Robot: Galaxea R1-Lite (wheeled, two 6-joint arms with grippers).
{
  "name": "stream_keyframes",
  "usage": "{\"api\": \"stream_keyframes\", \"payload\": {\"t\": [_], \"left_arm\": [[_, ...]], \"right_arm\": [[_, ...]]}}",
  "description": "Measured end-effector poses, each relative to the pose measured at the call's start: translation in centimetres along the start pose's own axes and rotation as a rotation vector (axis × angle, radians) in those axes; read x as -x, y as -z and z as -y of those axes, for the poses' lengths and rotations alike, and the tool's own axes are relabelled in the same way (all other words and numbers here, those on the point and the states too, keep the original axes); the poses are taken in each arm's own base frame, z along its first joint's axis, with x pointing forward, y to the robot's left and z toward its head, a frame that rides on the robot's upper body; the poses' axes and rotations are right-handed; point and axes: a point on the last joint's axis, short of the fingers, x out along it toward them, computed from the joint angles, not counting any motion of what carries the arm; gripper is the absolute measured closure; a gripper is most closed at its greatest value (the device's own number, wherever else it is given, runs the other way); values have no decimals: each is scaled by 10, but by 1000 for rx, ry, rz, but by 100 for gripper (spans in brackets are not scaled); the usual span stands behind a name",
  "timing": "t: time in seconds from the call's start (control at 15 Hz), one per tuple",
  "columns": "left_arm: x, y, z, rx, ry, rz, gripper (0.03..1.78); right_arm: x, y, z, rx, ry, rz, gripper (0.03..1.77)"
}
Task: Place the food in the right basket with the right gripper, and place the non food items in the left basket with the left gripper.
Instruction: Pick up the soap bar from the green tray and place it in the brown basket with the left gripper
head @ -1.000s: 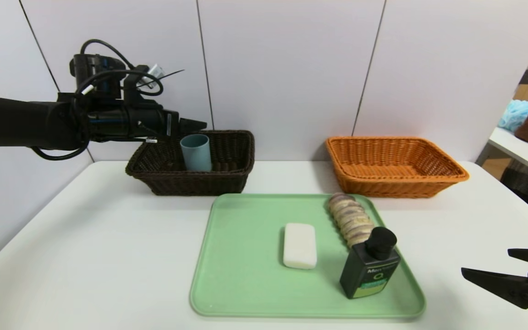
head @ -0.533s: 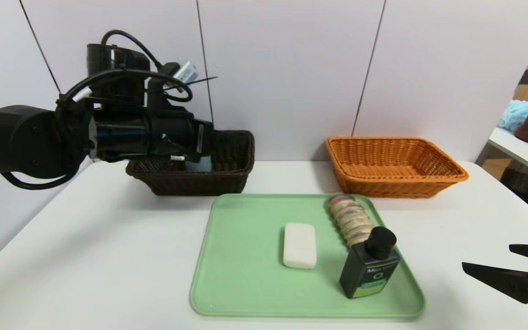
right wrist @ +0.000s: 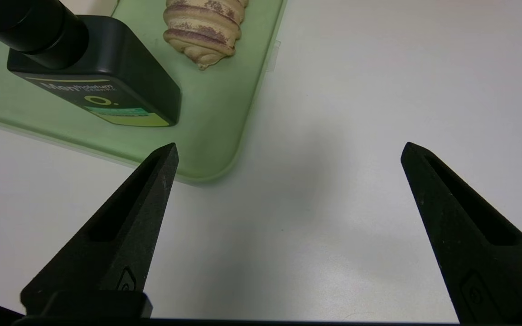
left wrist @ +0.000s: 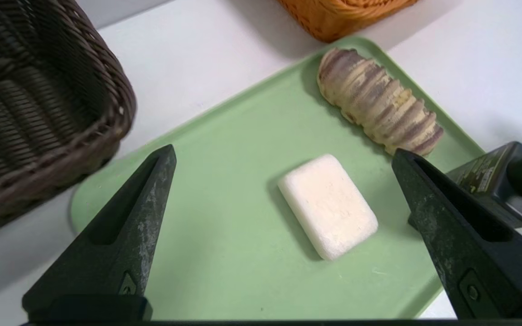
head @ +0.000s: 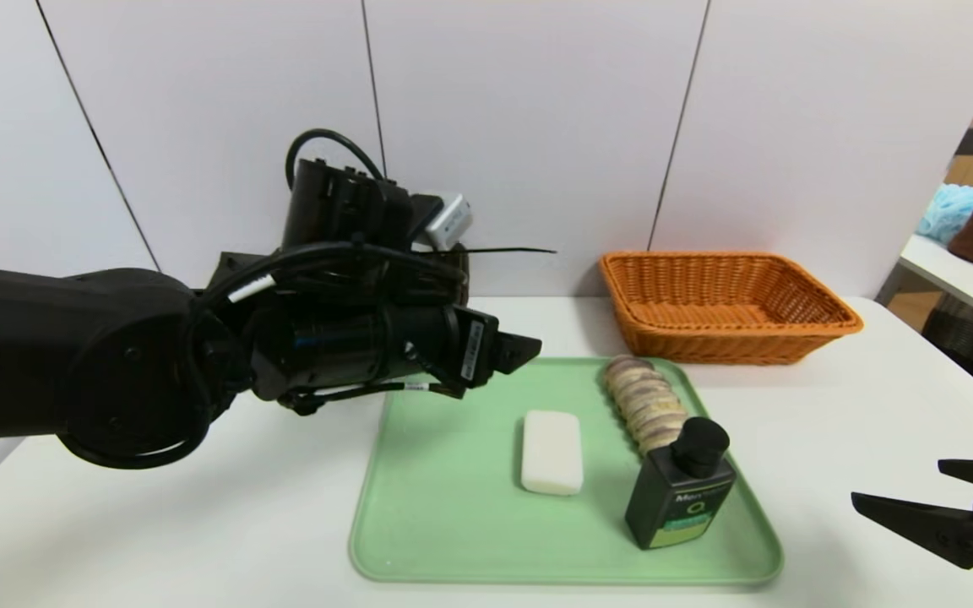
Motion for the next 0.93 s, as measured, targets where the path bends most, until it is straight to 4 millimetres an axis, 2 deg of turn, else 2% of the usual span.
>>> {"api": "stream_keyframes", "payload": {"t": [0.4,0.73,0.93], "left_arm": [[-24,33,36,32,7,-106,12],[-47,57,53,27,-68,-161,12],[-60,69,57,9,-123,-183,12]], "right_arm": [[-1,2,1,-4,5,-7,10],[-1,3,1,-5,5,-10,10],[-1,4,1,-6,3,-12,10]]}}
